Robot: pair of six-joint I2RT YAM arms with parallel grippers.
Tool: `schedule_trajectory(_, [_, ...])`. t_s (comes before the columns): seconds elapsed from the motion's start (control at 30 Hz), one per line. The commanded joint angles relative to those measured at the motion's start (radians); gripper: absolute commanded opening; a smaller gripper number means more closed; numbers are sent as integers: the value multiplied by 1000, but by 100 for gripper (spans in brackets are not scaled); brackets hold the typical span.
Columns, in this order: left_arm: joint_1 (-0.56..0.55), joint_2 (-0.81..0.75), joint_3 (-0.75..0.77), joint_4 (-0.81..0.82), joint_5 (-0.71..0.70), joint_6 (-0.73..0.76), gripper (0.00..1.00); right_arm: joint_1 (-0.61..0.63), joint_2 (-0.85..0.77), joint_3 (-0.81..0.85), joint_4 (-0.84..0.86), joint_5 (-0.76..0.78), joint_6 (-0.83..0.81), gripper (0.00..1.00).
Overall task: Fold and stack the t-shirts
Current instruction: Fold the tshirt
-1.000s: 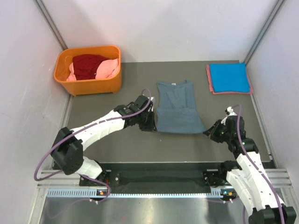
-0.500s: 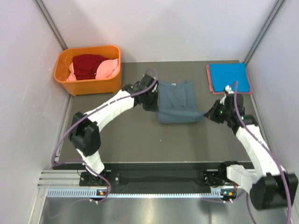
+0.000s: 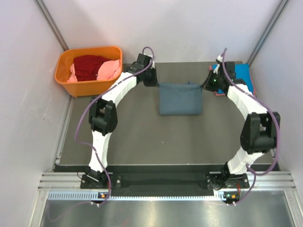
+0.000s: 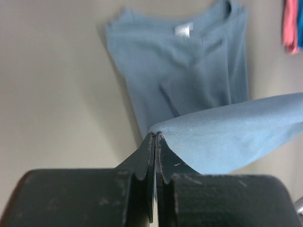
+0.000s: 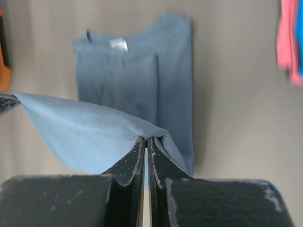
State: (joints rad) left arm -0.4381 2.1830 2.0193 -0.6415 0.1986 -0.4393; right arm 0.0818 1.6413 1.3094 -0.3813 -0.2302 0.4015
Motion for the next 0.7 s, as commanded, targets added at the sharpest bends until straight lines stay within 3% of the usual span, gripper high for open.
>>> schedule_trajectory(0.0, [44,50,70,184,94,19,0,-20,96,138,71,-21,-30,0])
schedule_trajectory(0.43, [94,244,79,695,107,-36,0,-51,457,415,179,-93,13,0])
schedule_trajectory(0.67, [104,357,159,795,120,-45,0,-71,574,522,214,-138,26,0])
